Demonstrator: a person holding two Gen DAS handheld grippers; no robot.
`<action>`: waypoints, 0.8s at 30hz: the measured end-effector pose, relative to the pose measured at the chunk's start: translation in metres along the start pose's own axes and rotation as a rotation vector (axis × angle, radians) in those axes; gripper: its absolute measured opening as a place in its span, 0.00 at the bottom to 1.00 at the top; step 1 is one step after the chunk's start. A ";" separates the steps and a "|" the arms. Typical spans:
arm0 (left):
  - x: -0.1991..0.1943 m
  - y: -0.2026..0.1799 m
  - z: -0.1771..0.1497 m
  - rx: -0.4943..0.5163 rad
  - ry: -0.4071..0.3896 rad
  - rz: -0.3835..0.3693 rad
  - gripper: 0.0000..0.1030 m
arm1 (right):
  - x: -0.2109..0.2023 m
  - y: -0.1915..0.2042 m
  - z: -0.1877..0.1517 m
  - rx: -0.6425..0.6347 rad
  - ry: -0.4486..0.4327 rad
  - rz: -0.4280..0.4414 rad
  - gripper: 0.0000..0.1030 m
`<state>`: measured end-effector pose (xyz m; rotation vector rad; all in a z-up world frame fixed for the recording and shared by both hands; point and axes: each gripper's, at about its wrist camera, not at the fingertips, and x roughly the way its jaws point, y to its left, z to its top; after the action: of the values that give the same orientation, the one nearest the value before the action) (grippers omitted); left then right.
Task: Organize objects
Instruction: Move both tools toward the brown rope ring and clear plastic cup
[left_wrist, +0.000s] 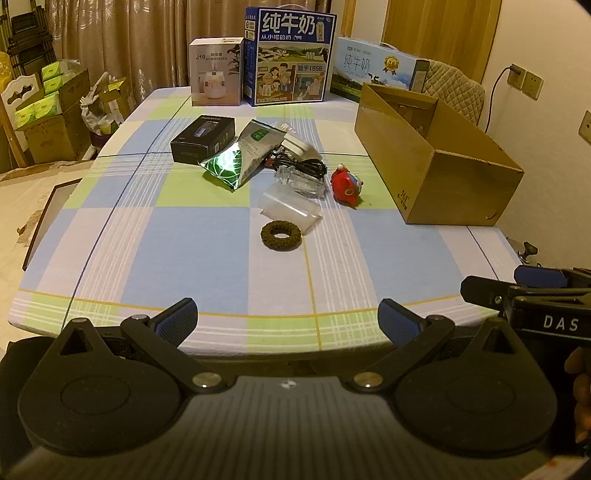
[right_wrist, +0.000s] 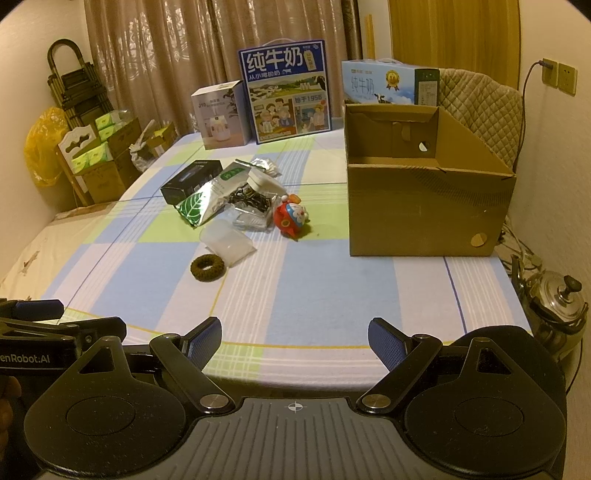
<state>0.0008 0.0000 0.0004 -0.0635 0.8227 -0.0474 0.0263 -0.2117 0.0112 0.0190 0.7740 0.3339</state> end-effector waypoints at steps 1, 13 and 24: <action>0.000 0.000 0.000 0.001 0.000 0.000 0.99 | 0.000 -0.001 0.000 0.000 0.000 0.000 0.82; 0.001 0.001 -0.001 0.000 -0.005 0.002 0.99 | 0.000 -0.001 0.000 -0.002 0.000 0.001 0.82; 0.006 0.010 0.001 -0.008 -0.003 -0.014 0.99 | 0.005 -0.003 0.000 -0.006 0.000 -0.005 0.82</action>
<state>0.0058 0.0094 -0.0037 -0.0770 0.8197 -0.0573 0.0299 -0.2127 0.0073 0.0113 0.7729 0.3315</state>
